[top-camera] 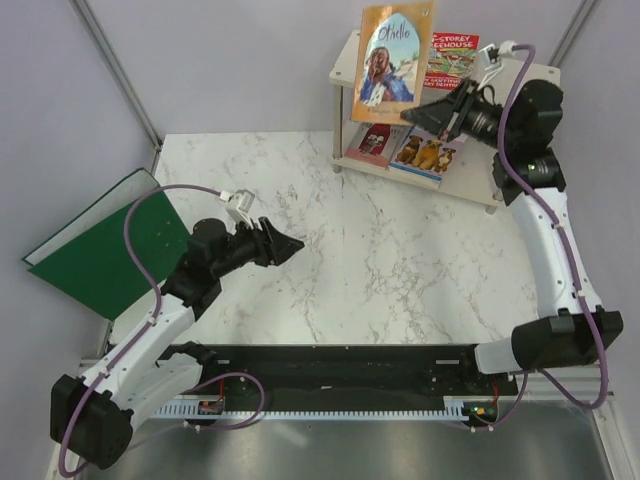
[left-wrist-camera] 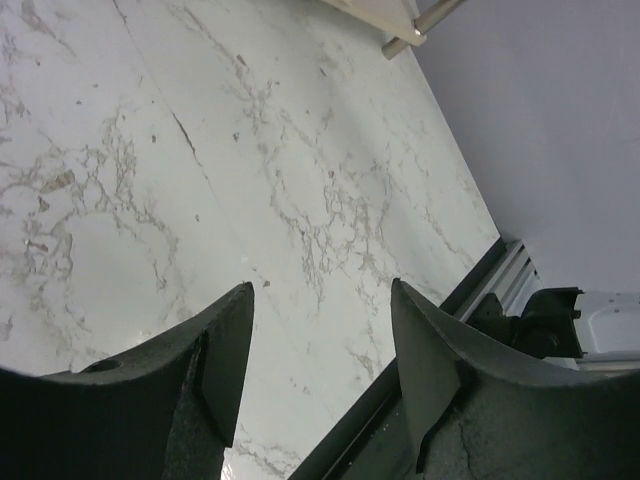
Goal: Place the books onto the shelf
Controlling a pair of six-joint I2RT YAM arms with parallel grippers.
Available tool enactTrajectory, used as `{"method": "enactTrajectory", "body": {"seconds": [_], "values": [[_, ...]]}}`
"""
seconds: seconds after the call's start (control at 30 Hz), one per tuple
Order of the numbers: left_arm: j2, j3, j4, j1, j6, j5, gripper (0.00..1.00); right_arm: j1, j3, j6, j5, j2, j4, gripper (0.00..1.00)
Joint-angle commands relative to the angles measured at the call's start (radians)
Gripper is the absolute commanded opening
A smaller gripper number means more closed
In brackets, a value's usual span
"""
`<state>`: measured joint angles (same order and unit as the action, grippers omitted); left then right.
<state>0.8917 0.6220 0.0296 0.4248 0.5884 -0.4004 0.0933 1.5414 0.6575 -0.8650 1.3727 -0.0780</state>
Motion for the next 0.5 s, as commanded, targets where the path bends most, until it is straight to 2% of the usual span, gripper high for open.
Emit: {"method": "enactTrajectory", "body": {"seconds": [0.0, 0.03, 0.07, 0.3, 0.47], "values": [[-0.071, -0.044, -0.023, 0.000, -0.022, -0.028, 0.64, -0.096, 0.228, 0.066, -0.064, 0.149, -0.005, 0.00], [-0.080, -0.048, -0.023, 0.000, -0.022, -0.022, 0.64, -0.139, 0.294, 0.085, -0.075, 0.205, -0.003, 0.00], [-0.085, -0.057, -0.069, -0.001, -0.022, -0.018, 0.63, -0.150, 0.321, 0.115, -0.071, 0.230, 0.000, 0.00], [-0.132, -0.090, -0.112, -0.001, -0.024, -0.003, 0.63, -0.236, 0.541, 0.215, -0.092, 0.436, 0.001, 0.00], [-0.131, -0.103, -0.117, 0.000, -0.019, -0.003, 0.63, -0.262, 0.594, 0.232, -0.078, 0.517, 0.010, 0.00]]}}
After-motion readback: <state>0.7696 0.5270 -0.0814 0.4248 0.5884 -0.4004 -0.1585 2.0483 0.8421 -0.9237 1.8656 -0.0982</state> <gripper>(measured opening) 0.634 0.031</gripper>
